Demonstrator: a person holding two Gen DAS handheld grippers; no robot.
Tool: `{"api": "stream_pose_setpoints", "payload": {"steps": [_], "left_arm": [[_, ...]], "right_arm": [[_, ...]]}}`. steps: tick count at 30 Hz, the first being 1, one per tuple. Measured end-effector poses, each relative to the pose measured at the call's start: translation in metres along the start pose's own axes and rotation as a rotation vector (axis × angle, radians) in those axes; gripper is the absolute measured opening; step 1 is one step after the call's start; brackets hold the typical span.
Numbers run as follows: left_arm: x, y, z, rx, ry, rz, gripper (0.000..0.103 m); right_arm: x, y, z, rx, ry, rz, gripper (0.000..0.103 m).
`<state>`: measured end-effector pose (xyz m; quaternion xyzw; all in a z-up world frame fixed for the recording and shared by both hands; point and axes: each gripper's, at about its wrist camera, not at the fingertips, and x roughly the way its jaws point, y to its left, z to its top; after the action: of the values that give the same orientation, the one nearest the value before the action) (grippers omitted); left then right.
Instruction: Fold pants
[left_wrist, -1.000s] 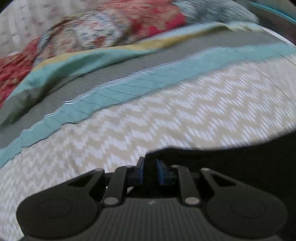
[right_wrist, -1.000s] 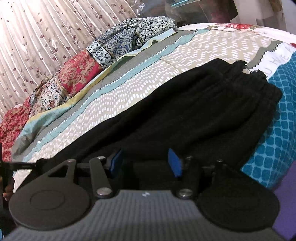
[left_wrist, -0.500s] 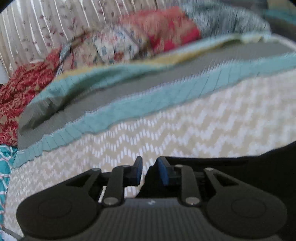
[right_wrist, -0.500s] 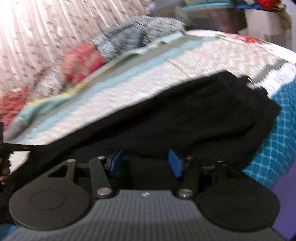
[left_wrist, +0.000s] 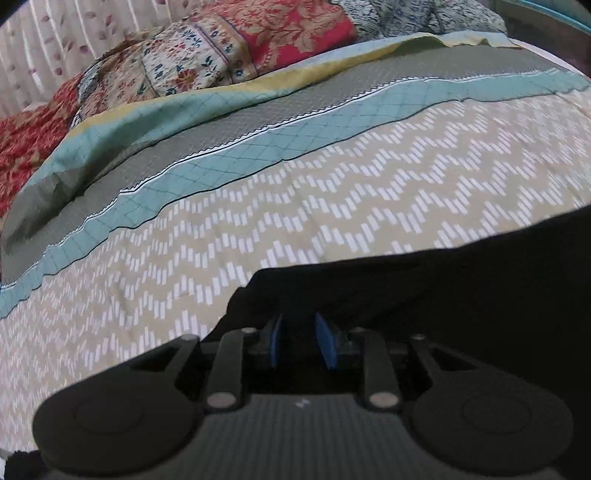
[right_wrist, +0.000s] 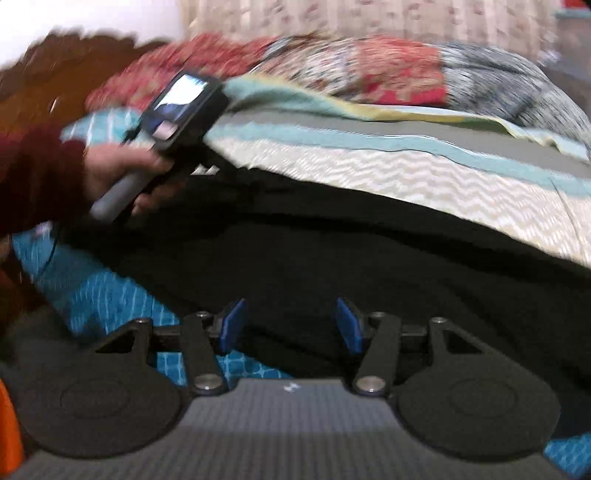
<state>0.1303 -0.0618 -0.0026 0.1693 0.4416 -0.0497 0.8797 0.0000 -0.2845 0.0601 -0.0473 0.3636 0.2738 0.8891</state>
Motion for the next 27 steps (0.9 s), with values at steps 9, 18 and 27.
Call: {"api": "stream_pose_setpoints", "payload": {"steps": [9,18,27], "left_arm": [[0.005,0.016,0.013,-0.063,0.074,-0.045,0.023],[0.007,0.015,0.014,-0.052,0.079,-0.039,0.024],[-0.033,0.017,0.013,-0.117,0.008,-0.069,0.039]], "right_arm": [[0.038,0.0,0.004,-0.167,0.158,0.024,0.013],[0.009,-0.008,-0.01,-0.025,0.19,0.086,0.011],[0.003,-0.018,-0.016,0.133,0.11,0.081,0.018]]}}
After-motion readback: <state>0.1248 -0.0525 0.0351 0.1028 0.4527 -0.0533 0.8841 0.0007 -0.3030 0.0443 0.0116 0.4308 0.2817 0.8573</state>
